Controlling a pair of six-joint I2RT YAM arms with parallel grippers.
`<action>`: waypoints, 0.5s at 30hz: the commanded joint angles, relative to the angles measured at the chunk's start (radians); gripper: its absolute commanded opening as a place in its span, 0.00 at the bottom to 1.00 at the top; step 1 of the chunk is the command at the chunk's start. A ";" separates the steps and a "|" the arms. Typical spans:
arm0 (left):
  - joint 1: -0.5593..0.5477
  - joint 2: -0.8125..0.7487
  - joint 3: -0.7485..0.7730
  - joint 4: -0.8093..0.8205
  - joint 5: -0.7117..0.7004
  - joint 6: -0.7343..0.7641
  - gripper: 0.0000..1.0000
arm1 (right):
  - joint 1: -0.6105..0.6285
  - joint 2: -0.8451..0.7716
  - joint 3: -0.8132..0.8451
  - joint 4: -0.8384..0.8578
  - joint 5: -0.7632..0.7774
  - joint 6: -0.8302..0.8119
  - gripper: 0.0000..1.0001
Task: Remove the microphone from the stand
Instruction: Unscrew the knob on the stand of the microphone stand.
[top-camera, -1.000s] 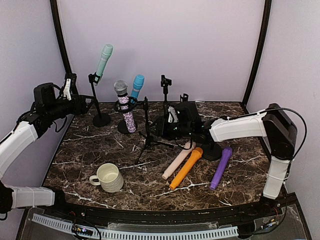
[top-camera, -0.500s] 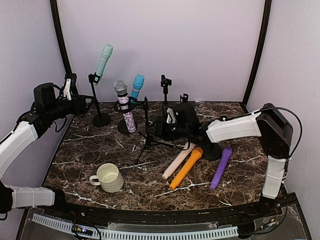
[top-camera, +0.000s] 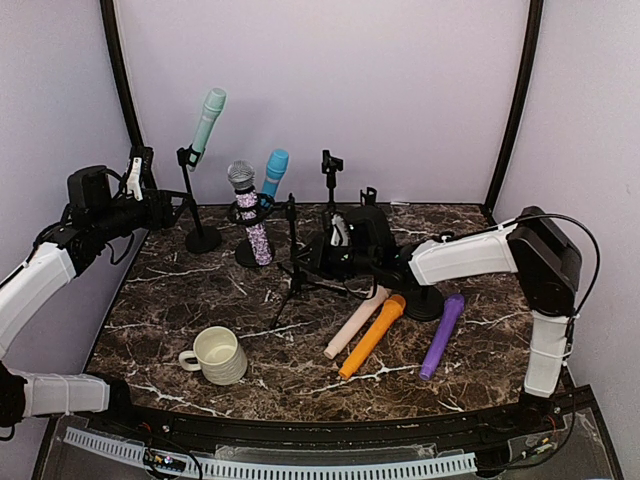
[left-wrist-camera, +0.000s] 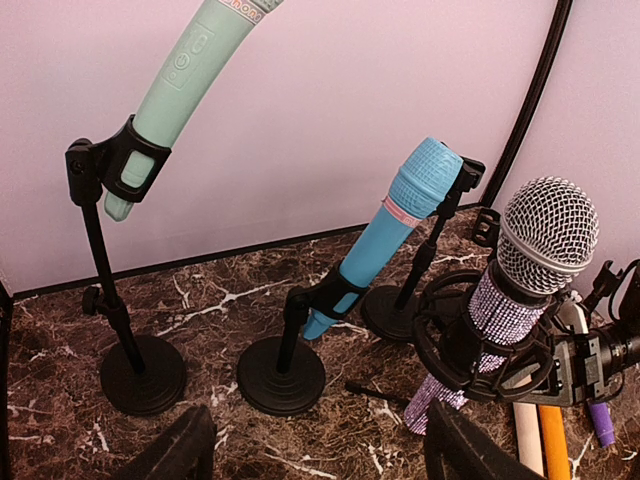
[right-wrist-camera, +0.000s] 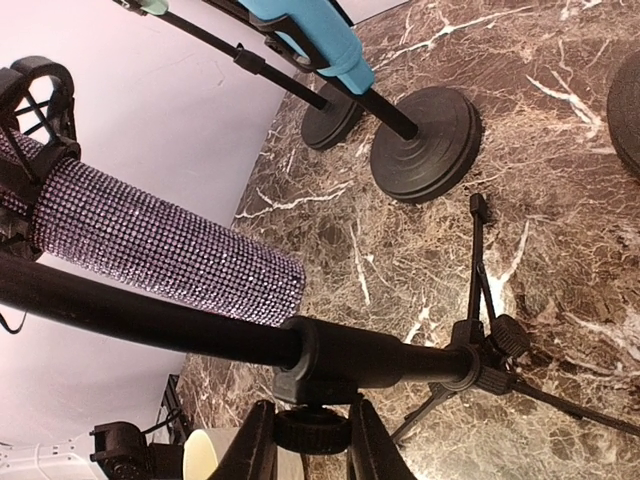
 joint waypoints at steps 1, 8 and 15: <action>-0.002 -0.014 -0.013 0.027 0.007 0.004 0.74 | 0.000 -0.006 0.024 -0.015 0.055 -0.047 0.17; -0.002 -0.012 -0.014 0.027 0.009 0.003 0.74 | 0.039 -0.014 0.071 -0.179 0.213 -0.164 0.14; -0.002 -0.009 -0.014 0.027 0.013 0.002 0.74 | 0.093 0.007 0.142 -0.324 0.417 -0.249 0.13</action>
